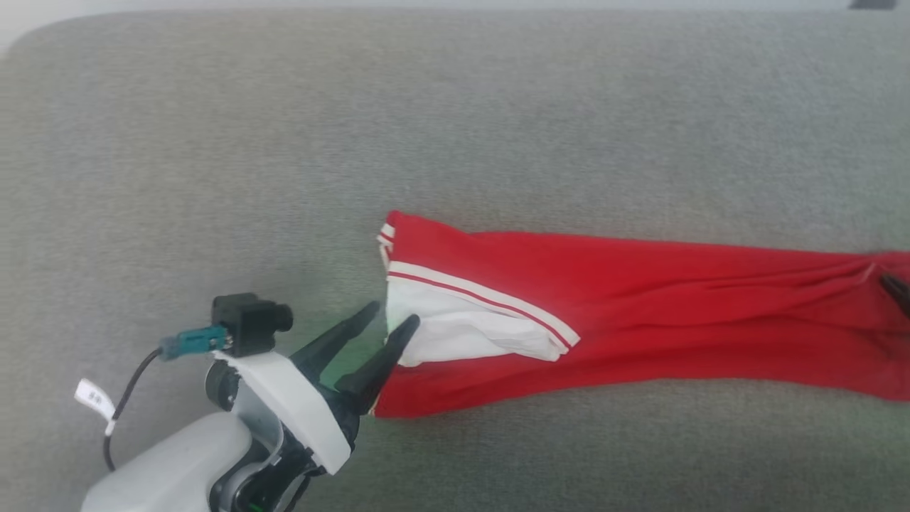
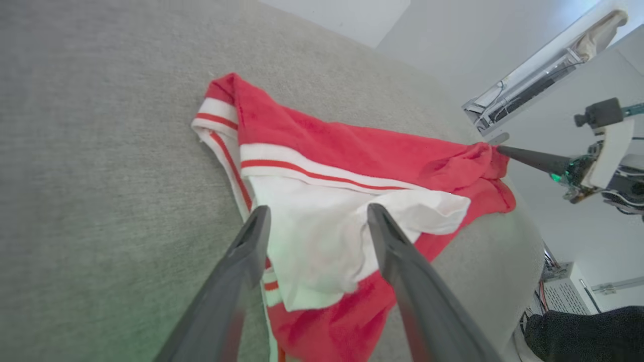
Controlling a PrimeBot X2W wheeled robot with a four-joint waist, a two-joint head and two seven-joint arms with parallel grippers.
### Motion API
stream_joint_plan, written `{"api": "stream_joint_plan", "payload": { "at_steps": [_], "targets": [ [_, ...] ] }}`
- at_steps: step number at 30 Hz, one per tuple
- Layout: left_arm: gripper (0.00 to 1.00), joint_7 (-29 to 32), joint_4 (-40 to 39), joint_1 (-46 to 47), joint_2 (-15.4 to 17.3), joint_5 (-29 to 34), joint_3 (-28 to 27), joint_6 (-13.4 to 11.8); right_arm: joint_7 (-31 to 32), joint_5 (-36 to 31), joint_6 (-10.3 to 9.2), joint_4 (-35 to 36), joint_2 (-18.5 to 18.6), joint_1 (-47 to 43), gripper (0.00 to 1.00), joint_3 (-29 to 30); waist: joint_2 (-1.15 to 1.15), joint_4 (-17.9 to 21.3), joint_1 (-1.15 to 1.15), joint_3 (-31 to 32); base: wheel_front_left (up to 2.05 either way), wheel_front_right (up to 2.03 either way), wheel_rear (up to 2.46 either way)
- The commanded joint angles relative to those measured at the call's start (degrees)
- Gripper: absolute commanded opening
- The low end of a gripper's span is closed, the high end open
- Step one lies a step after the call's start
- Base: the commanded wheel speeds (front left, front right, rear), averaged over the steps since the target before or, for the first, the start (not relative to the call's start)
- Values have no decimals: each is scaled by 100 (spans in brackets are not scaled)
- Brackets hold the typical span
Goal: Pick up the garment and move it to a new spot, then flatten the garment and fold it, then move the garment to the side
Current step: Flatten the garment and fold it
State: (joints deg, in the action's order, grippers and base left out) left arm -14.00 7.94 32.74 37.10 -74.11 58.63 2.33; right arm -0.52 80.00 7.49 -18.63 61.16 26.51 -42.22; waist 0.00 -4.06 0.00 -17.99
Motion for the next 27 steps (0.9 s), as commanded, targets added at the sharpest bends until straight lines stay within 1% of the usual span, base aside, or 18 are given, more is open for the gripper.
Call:
{"api": "stream_joint_plan", "payload": {
  "at_steps": [1,4,7,11,13,15,18,21,23,24,25,27],
  "targets": [
    [100,-36,-13,-73,-25,36,-62,-17,13,42,-1,0,32,-76,100,27,0,-81,0,59,0,0,0],
    [100,-113,68,-360,-175,199,-429,-113,228,298,-1,-109,89,-239,100,41,0,-246,0,112,0,0,0],
    [100,-116,223,-636,-508,585,-1016,-131,462,469,-1,-309,125,-342,100,22,0,-429,0,154,0,0,0],
    [100,-121,558,-1077,-998,1143,-1903,39,856,655,-1,-533,87,-419,100,-65,0,-621,0,185,0,0,0],
    [100,-122,704,-1248,-1278,1562,-2358,47,1057,654,0,-578,41,-416,100,-152,0,-684,0,186,0,0,0],
    [100,-121,773,-1411,-1533,2113,-2868,35,1204,650,1,-627,-54,-377,100,-210,0,-723,0,192,0,0,0],
    [100,-122,683,-1652,-1856,3205,-3659,-110,1443,601,12,-633,-214,-325,100,-325,0,-749,0,209,0,0,0],
    [100,-122,471,-1903,-2164,4333,-4257,-255,1632,531,15,-626,-346,-281,100,-431,0,-748,0,215,0,0,0],
    [100,-122,351,-2064,-2340,4909,-4553,-236,1718,477,15,-686,-415,-212,100,-466,0,-737,0,209,0,0,0],
    [100,-122,298,-2116,-2419,5142,-4673,-212,1743,450,15,-722,-449,-194,70,-481,0,-732,0,205,0,0,0],
    [100,-122,233,-2168,-2519,5324,-4797,-188,1756,423,15,-769,-485,-168,44,-491,0,-727,0,203,0,0,0],
    [100,-122,175,-2270,-2671,5663,-5008,-106,1798,366,15,-838,-550,-103,0,-495,0,-707,0,203,0,0,0]
  ]
}}
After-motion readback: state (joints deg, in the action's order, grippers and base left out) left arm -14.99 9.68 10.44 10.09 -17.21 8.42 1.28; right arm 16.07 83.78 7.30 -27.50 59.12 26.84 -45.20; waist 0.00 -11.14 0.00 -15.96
